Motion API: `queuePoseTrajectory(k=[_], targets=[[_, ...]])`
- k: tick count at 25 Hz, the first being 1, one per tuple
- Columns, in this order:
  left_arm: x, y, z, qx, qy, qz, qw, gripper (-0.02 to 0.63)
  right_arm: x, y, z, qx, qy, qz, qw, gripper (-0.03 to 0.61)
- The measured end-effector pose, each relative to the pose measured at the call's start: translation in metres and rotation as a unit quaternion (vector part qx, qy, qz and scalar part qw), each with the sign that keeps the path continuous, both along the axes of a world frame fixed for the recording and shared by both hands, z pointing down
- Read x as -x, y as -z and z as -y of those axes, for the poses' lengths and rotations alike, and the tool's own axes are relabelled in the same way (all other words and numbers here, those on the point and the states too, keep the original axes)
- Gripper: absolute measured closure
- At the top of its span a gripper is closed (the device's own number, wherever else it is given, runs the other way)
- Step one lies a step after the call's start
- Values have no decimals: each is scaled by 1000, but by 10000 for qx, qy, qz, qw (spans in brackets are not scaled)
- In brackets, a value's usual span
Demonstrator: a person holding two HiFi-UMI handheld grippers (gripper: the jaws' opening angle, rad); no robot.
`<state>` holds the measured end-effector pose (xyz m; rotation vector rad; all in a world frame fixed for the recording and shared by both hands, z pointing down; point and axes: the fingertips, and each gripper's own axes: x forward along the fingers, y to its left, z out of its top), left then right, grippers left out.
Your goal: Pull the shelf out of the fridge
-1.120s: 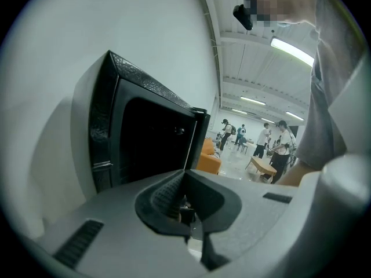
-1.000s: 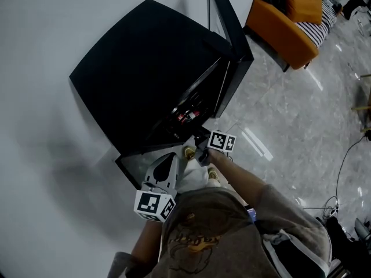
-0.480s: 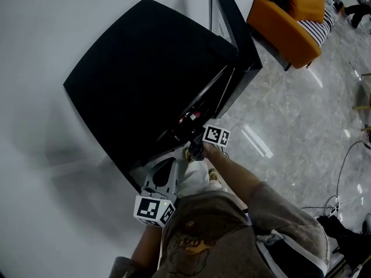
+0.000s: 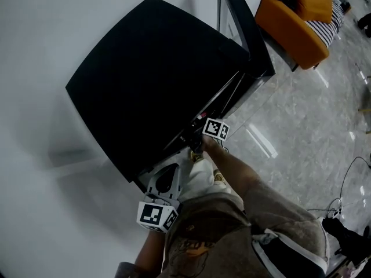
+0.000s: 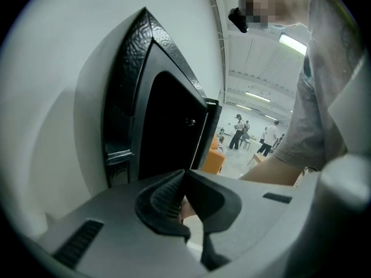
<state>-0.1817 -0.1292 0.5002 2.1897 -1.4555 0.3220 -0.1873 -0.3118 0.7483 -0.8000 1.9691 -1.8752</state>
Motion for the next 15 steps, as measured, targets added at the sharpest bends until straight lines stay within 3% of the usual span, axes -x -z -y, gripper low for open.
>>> queuePoseTrajectory(k=[11,15], targets=[[11,-9,0,122,168,34,9998,609,14,-10,31,84,-305,179,9993,454],[13,-10,1,128,198,45,9997,609,12,-23,36,18,-441,204,9988,488]])
